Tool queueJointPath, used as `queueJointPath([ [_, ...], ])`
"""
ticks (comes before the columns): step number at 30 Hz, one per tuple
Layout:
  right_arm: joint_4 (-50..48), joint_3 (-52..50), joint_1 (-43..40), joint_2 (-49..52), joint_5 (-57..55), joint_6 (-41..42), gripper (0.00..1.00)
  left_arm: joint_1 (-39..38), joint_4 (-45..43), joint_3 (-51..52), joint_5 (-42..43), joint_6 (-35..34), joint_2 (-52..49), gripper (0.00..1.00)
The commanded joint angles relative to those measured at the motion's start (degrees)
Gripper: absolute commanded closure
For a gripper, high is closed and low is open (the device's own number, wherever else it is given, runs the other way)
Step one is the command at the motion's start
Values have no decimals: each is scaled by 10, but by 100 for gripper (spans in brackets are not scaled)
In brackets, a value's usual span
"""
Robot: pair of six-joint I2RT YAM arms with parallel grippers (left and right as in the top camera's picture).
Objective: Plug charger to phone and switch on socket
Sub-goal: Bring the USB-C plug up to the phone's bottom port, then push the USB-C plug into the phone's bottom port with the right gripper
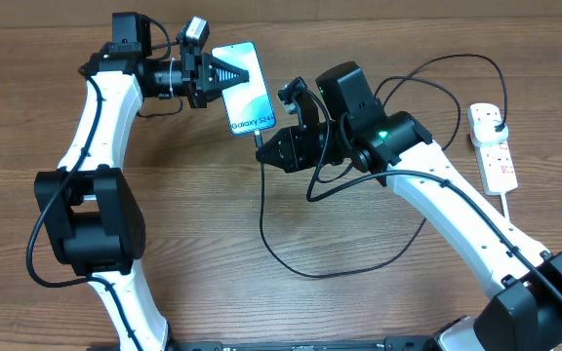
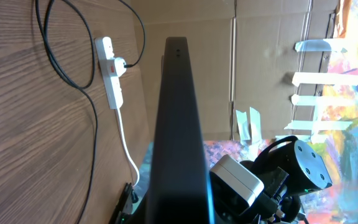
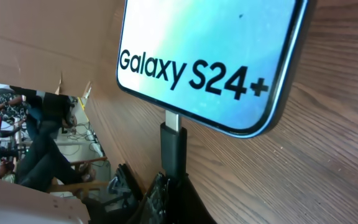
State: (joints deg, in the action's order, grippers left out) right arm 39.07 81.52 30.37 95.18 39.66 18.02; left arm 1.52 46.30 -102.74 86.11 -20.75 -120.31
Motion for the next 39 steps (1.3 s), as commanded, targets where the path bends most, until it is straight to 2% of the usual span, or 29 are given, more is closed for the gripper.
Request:
queueJointPath([
  [1, -5, 3, -2, -19, 5, 2, 96, -1, 0, -6, 18, 15, 21, 96],
  [39, 2, 3, -2, -18, 3, 13, 96, -9, 0, -6, 11, 10, 21, 96],
])
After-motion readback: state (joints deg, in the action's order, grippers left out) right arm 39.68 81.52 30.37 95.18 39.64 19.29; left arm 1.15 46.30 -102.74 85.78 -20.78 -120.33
